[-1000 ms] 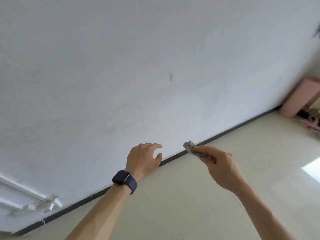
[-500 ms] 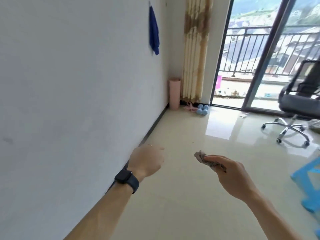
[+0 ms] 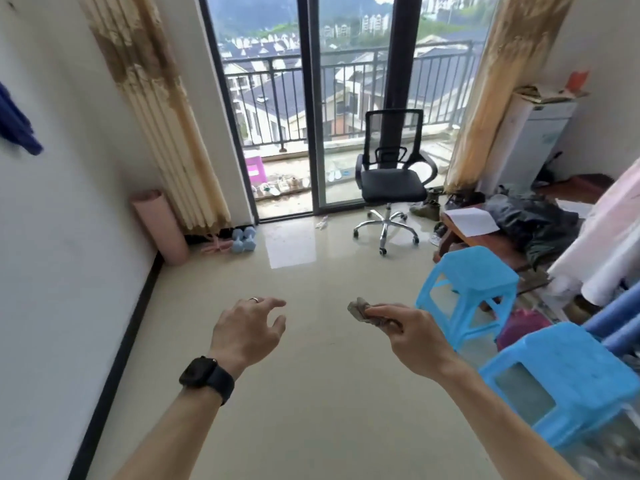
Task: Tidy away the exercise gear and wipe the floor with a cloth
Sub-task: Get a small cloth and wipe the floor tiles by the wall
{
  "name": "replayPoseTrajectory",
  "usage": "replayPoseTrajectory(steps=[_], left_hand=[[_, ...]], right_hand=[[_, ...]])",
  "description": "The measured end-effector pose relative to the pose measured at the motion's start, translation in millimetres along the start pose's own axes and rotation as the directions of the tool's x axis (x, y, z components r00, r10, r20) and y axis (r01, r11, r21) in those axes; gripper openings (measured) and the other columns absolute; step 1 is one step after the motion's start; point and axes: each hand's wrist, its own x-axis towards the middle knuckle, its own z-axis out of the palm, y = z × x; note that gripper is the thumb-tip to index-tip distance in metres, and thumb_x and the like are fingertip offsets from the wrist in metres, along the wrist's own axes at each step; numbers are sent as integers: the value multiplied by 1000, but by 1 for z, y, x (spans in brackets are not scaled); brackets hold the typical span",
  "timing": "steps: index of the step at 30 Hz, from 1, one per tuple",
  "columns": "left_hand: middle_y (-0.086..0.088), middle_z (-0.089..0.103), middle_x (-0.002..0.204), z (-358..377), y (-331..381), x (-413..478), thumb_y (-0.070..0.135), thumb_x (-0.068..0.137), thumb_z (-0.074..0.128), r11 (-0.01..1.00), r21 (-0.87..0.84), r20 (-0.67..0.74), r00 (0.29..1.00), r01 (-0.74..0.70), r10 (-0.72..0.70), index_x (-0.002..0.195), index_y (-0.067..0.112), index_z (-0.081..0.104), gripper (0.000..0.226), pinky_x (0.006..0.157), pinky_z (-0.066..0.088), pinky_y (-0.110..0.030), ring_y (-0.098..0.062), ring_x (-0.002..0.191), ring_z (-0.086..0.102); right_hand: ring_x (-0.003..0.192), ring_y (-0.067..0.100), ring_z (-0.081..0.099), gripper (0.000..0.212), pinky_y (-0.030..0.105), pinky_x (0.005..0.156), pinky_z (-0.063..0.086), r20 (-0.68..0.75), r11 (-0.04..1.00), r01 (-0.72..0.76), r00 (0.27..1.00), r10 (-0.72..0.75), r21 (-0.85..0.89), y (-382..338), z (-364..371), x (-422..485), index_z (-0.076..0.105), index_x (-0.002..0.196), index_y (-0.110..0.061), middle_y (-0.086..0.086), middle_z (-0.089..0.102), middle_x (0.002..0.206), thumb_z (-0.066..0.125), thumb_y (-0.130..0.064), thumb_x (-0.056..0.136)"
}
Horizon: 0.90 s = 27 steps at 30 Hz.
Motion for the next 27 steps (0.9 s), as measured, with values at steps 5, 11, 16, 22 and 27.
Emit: replayPoseTrajectory(steps=[5, 11, 16, 22, 27], left_hand=[[15, 56, 139, 28, 46, 141, 48, 97, 48, 986, 26, 68, 984, -167, 165, 136, 45, 53, 39, 99, 42, -31, -12, 127, 50], [19, 52, 142, 59, 115, 317, 48, 98, 44, 918, 29, 179, 906, -395, 384, 138, 45, 51, 40, 106, 35, -30, -9, 133, 44], [19, 54, 142, 98, 199, 433, 47, 98, 43, 827, 15, 288, 795, -562, 535, 138, 44, 51, 41, 109, 32, -30, -9, 134, 42], [18, 54, 141, 194, 326, 559, 46, 97, 43, 725, -21, 396, 660, -689, 638, 138, 43, 50, 42, 107, 32, -30, -11, 133, 44], [15, 54, 141, 295, 430, 655, 42, 97, 44, 698, -31, 527, 582, -715, 619, 138, 41, 51, 42, 106, 31, -31, -14, 133, 44]], right_hand=[[103, -1, 61, 40, -3, 86, 36, -82, 989, -145, 986, 143, -19, 66, -25, 83, 75, 117, -17, -15, 67, 116, 54, 7, 93], [106, -5, 61, 32, -6, 85, 35, -291, 918, -396, 874, 390, 41, 150, -64, 169, 77, 113, -24, -16, 72, 115, 63, -3, 93], [110, 7, 65, 35, -5, 85, 33, -410, 812, -577, 723, 556, 83, 221, -101, 216, 78, 111, -23, -11, 74, 115, 62, 1, 90], [106, 5, 63, 35, -8, 83, 30, -421, 700, -697, 595, 685, 155, 347, -139, 282, 77, 112, -16, -7, 74, 117, 60, 5, 90], [114, 15, 66, 37, -6, 80, 32, -310, 593, -782, 525, 793, 194, 483, -160, 352, 76, 116, -17, -6, 73, 121, 58, 4, 91]])
